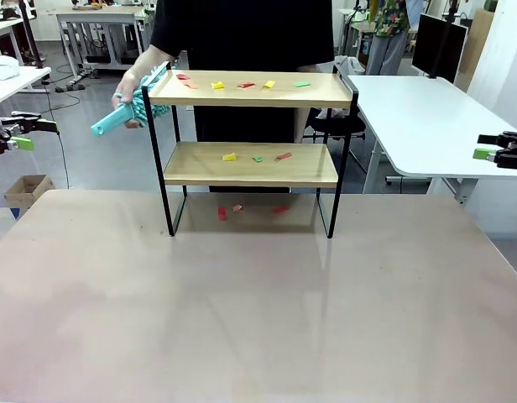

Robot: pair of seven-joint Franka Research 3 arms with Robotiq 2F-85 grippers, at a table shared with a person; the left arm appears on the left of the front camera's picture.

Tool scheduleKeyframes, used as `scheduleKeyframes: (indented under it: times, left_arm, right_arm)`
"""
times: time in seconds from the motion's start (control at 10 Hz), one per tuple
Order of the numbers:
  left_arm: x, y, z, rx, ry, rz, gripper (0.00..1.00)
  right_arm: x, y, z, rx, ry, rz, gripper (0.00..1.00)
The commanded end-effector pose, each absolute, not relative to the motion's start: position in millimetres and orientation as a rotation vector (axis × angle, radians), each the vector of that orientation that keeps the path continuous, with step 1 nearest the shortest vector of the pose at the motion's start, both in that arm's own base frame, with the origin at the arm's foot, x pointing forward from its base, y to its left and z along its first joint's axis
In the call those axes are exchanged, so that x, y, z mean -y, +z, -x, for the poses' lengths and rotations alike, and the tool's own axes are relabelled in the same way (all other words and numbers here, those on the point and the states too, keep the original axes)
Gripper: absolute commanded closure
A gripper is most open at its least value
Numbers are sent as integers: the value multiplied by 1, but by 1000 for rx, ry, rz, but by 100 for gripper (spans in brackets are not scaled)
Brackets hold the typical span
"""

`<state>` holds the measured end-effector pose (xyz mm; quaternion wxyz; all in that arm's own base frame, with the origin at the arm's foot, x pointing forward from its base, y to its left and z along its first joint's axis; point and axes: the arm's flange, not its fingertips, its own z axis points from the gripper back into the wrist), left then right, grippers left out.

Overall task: Clean the shelf.
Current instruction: Pick up the Duster handed by the human.

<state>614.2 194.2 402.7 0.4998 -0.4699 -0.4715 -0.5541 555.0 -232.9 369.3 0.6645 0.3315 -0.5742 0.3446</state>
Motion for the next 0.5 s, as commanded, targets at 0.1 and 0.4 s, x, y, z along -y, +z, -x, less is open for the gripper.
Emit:
scheduleKeyframes:
  times: [0.1,0.4]
  left_arm:
    - [-194,404,-613,1148,-1347,1133,0]
    - [-194,404,-613,1148,-1347,1133,0]
  right_arm:
    - [232,371,-555,1300,780,-748,0]
    - [232,371,-555,1300,780,-748,0]
